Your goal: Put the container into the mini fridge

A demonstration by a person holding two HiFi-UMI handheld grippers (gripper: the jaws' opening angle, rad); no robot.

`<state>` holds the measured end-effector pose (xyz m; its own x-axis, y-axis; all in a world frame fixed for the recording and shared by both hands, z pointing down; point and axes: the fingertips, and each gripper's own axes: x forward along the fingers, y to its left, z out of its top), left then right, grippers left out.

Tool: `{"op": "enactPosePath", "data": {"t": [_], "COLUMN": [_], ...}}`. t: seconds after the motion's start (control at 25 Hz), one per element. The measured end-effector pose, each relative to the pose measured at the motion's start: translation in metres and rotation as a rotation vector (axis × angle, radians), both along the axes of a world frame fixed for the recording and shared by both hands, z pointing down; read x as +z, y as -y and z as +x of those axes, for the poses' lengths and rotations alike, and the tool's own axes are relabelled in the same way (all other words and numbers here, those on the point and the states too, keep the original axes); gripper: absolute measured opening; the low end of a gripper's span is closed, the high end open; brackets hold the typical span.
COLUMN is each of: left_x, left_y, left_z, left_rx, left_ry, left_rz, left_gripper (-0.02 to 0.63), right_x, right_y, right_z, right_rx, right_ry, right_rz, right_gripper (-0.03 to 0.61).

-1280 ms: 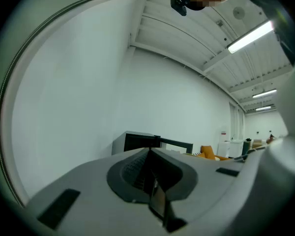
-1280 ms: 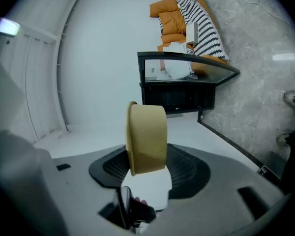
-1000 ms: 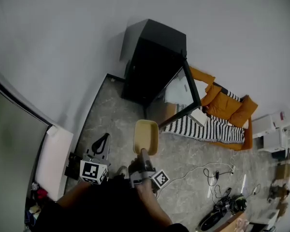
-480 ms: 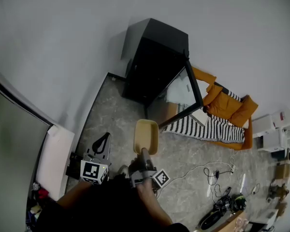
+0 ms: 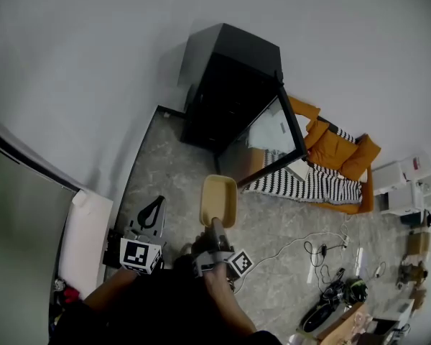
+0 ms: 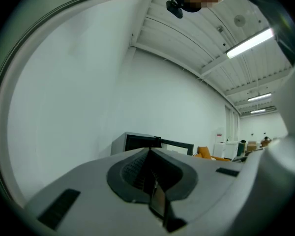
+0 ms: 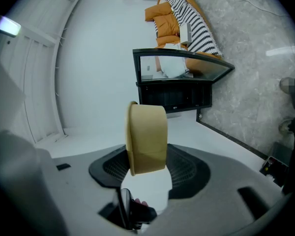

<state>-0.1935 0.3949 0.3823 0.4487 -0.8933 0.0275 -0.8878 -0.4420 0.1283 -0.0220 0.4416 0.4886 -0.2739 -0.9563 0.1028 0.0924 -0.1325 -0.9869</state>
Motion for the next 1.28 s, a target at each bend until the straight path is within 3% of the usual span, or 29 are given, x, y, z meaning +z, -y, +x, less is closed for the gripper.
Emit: {"op": "enactPosePath", "data": {"t": [0.32,0.6,1.28], "left_x": [0.007,-0.002,0.008], "left_y": [0.016,0.056,0.207], "left_z": [-0.004,0.008,0.099], "left_rx": [0.022,0.006,-0.017], "left_ry": [-0.014,-0.009,0.031], "left_rz": [-0.002,-0.001,-0.023], "left_gripper": [0.005,0.005,0.005], "right_x": [0.002,0.004,0.013], "right_y": [0.016,0.062,0.221], "right_z": [-0.013,-0.008,0.068], "right_rx": [0.001,-0.02,-0.092], "right_ry": [-0.016,-0.008,0.0], "right_rz": [-0.004,0.009,-0.02], "right_gripper": [0.21,0.21,0.21]}}
